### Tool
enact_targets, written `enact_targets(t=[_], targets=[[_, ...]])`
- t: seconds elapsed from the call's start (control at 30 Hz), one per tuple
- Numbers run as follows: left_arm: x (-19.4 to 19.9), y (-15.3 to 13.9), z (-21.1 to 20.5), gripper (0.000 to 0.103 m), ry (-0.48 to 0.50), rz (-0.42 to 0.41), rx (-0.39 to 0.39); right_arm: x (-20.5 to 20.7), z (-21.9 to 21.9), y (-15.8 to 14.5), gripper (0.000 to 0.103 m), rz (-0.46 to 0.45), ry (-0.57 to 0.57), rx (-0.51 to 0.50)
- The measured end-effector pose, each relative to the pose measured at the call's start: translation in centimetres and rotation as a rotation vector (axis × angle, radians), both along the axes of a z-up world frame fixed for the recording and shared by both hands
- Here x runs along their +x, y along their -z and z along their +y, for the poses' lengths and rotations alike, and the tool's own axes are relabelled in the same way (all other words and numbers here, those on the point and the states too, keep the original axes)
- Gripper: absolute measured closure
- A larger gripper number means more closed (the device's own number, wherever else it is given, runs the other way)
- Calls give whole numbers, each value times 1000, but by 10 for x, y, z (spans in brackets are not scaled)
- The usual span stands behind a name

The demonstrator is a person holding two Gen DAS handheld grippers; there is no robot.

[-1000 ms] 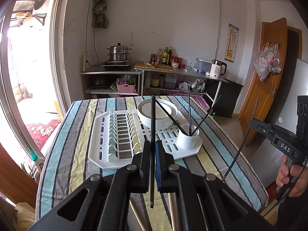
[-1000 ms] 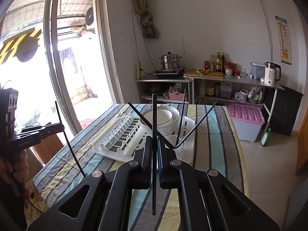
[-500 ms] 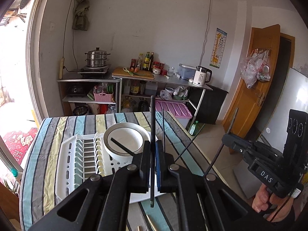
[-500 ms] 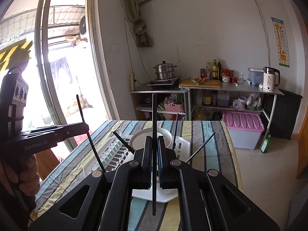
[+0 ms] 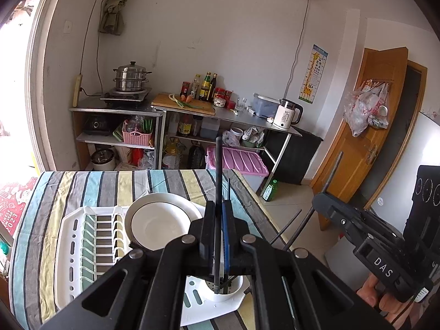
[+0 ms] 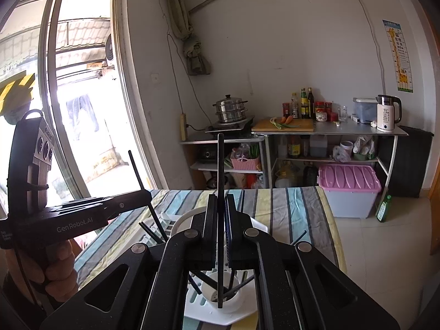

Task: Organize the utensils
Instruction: 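Insert the left tool's chopstick into the white cup and open it while the right tool releases its own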

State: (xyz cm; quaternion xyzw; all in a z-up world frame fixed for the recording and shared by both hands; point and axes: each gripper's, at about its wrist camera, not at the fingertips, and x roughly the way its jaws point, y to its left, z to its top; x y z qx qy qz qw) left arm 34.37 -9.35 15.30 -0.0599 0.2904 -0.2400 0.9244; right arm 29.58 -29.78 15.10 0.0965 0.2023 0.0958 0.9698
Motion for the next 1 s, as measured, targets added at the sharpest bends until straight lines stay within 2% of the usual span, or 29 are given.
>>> enact_targets(t=[0.37, 0.73, 1.0], targets=[[20, 25, -10, 98, 14, 50, -11, 23, -4, 30, 98, 62, 6, 9], [26, 61, -17, 98, 1, 125, 27, 31, -7, 62, 98, 138, 6, 14], [26, 62, -11, 98, -10, 128, 29, 31, -11, 64, 98, 151, 8, 20]])
